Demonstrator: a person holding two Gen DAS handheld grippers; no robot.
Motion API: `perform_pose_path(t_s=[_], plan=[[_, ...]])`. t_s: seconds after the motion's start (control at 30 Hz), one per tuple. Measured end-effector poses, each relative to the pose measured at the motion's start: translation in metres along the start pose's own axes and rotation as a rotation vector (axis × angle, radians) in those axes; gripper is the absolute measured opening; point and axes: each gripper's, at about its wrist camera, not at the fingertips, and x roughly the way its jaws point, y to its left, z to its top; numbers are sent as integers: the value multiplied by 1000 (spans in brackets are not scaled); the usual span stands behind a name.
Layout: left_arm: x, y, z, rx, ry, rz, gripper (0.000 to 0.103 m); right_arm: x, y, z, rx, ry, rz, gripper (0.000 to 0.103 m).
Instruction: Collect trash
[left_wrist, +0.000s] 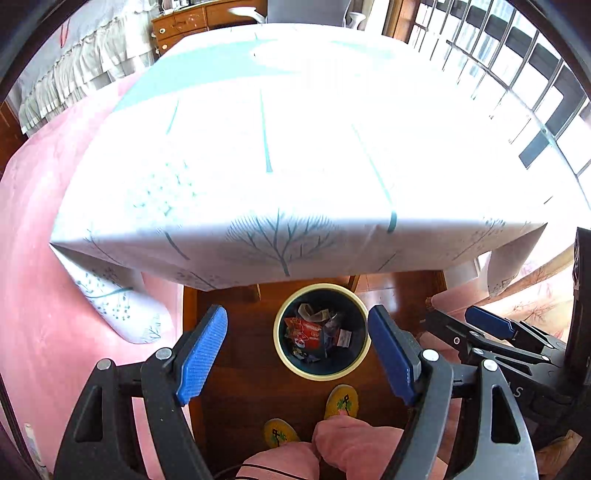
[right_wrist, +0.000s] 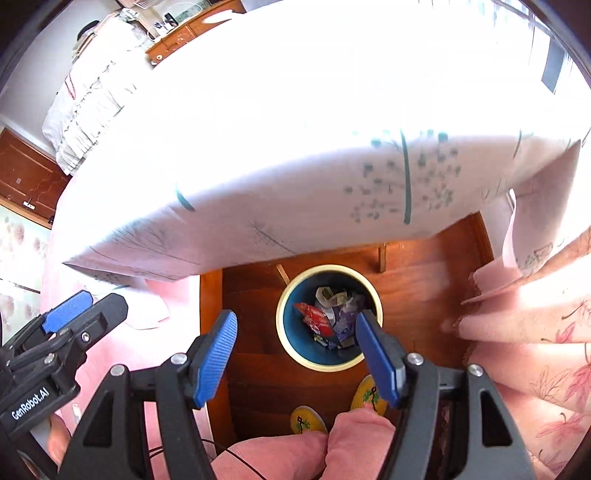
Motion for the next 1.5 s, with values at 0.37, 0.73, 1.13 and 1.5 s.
perform_pose_path(t_s=[0.37, 0.73, 1.13, 1.5], plan=[[-101, 2, 56, -38, -131, 28, 77, -113, 40, 52, -88, -123, 31, 68], [-142, -7, 56, -38, -183, 60, 77, -158, 68, 64, -140, -210, -16, 68], [-130, -7, 57, -58, -160, 64, 77, -157, 72, 65, -153, -221, -38, 68], [-127, -12, 63, -47, -165, 64, 77, -155, 73, 69, -153, -220, -45, 68]])
